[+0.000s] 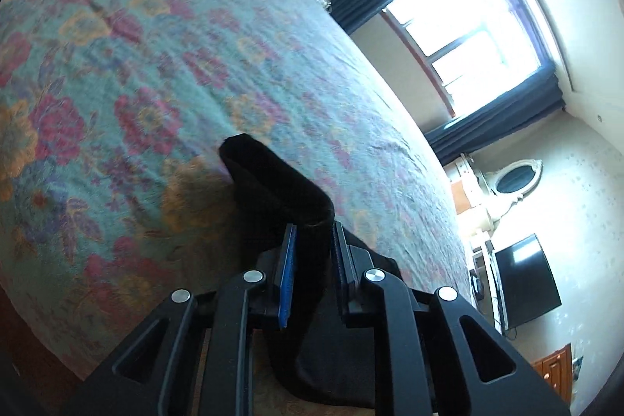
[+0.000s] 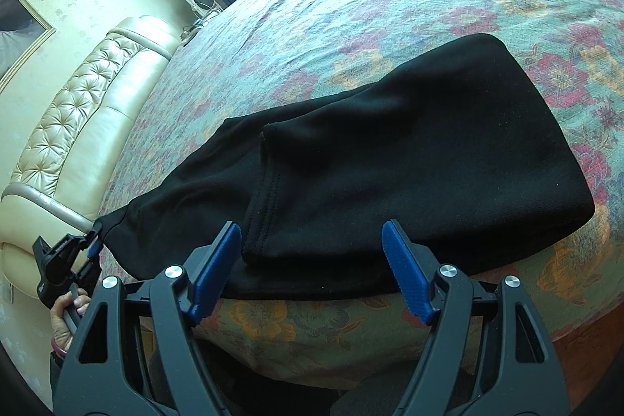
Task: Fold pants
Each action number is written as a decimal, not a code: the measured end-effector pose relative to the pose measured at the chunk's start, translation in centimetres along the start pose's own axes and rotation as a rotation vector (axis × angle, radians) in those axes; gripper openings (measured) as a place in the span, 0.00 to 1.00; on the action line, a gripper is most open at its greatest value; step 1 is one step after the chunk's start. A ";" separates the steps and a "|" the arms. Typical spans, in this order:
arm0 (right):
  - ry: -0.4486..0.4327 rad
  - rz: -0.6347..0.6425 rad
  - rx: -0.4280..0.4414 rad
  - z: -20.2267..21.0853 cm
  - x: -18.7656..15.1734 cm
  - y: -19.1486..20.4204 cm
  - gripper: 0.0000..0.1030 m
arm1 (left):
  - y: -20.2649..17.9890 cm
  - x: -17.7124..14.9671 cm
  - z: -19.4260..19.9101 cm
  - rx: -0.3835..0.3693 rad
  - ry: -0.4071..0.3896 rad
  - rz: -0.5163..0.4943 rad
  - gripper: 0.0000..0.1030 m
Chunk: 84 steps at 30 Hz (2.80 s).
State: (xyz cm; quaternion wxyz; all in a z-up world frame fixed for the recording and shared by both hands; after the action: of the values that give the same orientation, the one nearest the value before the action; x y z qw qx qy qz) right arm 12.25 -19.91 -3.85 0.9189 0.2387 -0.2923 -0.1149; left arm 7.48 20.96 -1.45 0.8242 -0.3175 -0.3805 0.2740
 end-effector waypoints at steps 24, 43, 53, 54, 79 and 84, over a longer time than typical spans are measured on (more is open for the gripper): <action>0.112 -0.008 0.062 -0.8 -0.5 0.2 0.77 | 8.1 4.1 -1.4 -0.100 0.278 0.000 0.75; 0.159 -0.013 0.026 -3.5 -1.2 1.1 0.78 | 8.8 6.2 -11.3 -0.256 0.571 0.004 0.77; 0.153 -0.029 0.027 -3.7 -1.2 0.8 0.79 | 5.8 4.7 -12.6 -0.154 0.639 -0.201 0.30; 0.152 -0.030 0.028 -3.7 -1.2 0.7 0.79 | 5.6 4.7 -12.7 -0.151 0.633 -0.203 0.29; 0.121 -0.065 0.083 -1.4 0.4 -0.4 0.79 | -13.5 -0.7 -11.1 -0.287 0.572 -0.519 0.14; 0.118 -0.096 0.097 -0.8 1.0 -1.6 0.79 | -16.1 -5.1 -13.4 -0.269 0.611 -0.577 0.14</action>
State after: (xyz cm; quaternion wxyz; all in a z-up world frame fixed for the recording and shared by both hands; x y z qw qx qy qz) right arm 13.43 -21.34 -4.71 0.9152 0.3032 -0.2313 -0.1303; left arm 18.75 2.77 1.25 0.8929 -0.3694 -0.2245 -0.1257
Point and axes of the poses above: each gripper's, at about its wrist camera, not at the fingertips, and z roughly against the way its jaws point, y to its left, x to its top, the point moved 3 cm from there along -z, roughly the way its jaws point, and after that the axes turned 2 degrees about z, right-handed, at the moved point
